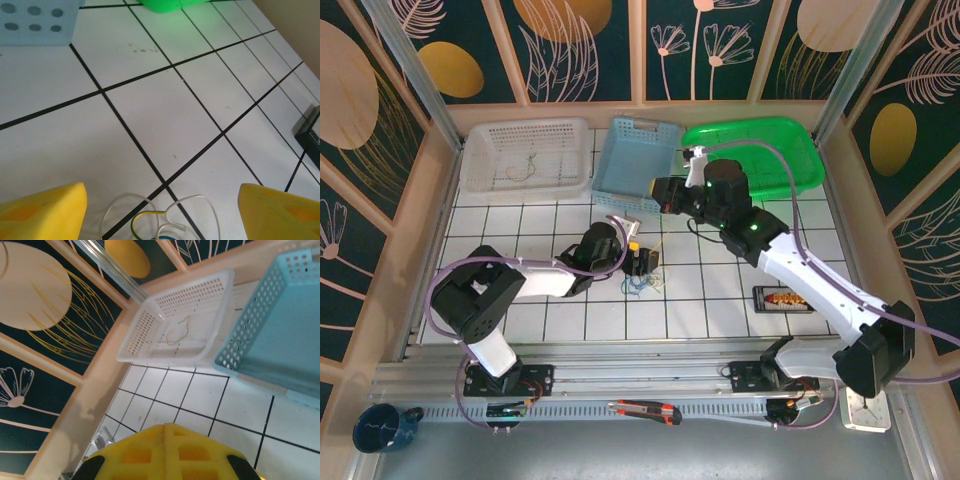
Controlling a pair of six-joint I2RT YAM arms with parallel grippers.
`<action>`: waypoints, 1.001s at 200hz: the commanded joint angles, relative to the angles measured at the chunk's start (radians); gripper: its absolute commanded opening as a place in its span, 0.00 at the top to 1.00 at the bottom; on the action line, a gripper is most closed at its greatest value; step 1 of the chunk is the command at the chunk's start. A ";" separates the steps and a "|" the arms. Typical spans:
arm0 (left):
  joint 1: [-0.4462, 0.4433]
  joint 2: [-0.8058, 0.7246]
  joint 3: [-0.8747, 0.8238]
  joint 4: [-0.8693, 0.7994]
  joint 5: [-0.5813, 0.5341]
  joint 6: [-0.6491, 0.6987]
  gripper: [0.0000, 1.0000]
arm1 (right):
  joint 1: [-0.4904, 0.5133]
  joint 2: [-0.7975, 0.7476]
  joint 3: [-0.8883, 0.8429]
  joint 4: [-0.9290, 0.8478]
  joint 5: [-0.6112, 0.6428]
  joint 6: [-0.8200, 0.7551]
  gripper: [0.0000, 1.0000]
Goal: Untangle the cables
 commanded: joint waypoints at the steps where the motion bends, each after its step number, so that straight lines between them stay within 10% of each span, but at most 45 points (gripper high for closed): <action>1: -0.002 0.000 0.009 -0.004 -0.024 0.016 0.21 | -0.011 -0.039 0.054 0.030 -0.013 0.010 1.00; 98: -0.002 -0.217 -0.026 -0.061 -0.049 0.046 0.10 | -0.089 -0.088 0.049 -0.004 -0.004 -0.010 1.00; 200: -0.002 -0.278 0.031 0.140 0.200 -0.180 0.03 | -0.106 -0.102 -0.004 0.014 -0.020 -0.002 1.00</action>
